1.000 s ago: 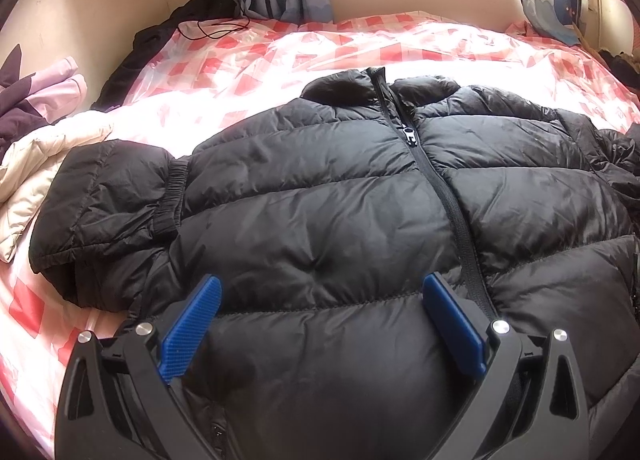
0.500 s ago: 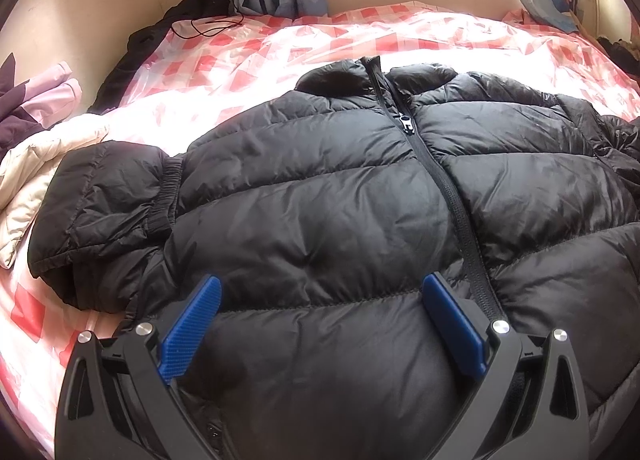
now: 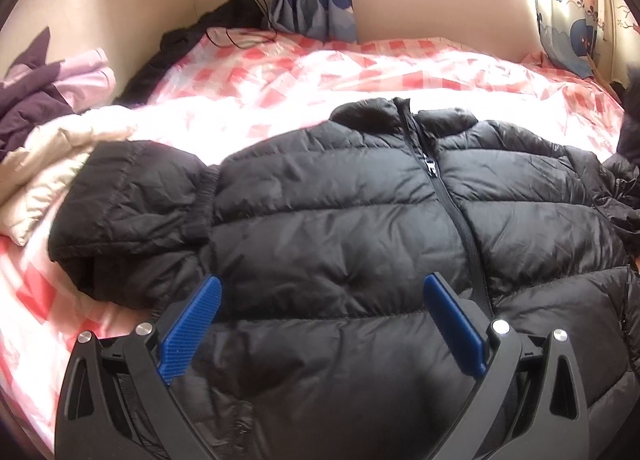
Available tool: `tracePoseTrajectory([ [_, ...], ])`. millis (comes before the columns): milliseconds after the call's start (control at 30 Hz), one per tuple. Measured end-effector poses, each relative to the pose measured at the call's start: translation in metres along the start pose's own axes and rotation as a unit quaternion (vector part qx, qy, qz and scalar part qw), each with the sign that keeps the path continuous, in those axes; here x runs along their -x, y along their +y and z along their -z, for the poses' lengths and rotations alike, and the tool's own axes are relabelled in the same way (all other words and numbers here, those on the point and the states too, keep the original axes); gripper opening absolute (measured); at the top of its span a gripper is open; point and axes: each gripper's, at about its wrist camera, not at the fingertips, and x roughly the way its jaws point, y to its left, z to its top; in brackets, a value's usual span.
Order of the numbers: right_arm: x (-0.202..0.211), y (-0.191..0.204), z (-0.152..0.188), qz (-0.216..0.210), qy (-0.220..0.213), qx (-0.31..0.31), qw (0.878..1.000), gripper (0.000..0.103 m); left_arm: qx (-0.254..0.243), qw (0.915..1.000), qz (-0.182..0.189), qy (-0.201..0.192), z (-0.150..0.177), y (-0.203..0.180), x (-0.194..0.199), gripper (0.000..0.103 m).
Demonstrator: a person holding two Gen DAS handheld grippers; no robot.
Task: Fold large clothes
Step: 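Lift the sleeve cuff with the right tool and carry it across the jacket body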
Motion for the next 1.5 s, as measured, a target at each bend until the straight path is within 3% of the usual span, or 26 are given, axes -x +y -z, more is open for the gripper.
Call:
tracePoseTrajectory([
  [133, -0.042, 0.093, 0.022, -0.048, 0.04, 0.064, 0.996, 0.007, 0.008, 0.9999, 0.006, -0.013, -0.001, 0.006, 0.012, 0.097],
  [233, -0.077, 0.162, 0.057, -0.077, 0.081, 0.118, 0.987, 0.007, -0.003, 0.9996, 0.002, -0.026, -0.001, 0.009, 0.023, 0.097],
  [333, -0.114, 0.224, 0.11, -0.094, 0.129, 0.178, 0.971, 0.007, 0.0, 0.9996, 0.01, -0.028, -0.002, 0.013, 0.03, 0.097],
  [467, -0.157, 0.267, 0.183, -0.111, 0.193, 0.211, 0.952, 0.007, 0.024, 0.9991, 0.023, -0.028, -0.006, 0.02, 0.035, 0.097],
  [667, -0.21, 0.279, 0.283, -0.113, 0.283, 0.222, 0.926, 0.007, 0.051, 0.997, 0.045, -0.036, -0.009, 0.022, 0.044, 0.097],
  [867, -0.245, 0.266, 0.365, -0.105, 0.352, 0.224, 0.903, 0.007, 0.038, 0.9969, 0.053, -0.043, -0.009, 0.012, 0.049, 0.097],
  [1100, -0.274, 0.254, 0.416, -0.095, 0.401, 0.213, 0.886, 0.008, 0.037, 0.9964, 0.063, -0.041, -0.009, 0.009, 0.049, 0.097],
  [1267, -0.282, 0.249, 0.437, -0.083, 0.441, 0.226, 0.864, 0.012, 0.037, 0.9961, 0.07, -0.038, -0.009, 0.007, 0.048, 0.097],
  [1333, -0.282, 0.249, 0.441, -0.081, 0.451, 0.227, 0.859, 0.017, 0.036, 0.9962, 0.07, -0.037, -0.009, 0.005, 0.048, 0.097],
  [1433, -0.284, 0.249, 0.446, -0.085, 0.472, 0.216, 0.85, 0.042, 0.033, 0.9966, 0.067, -0.036, -0.009, 0.004, 0.046, 0.097],
  [1500, -0.282, 0.255, 0.451, -0.105, 0.489, 0.209, 0.841, 0.084, 0.031, 0.9968, 0.066, -0.033, -0.009, 0.003, 0.044, 0.097],
])
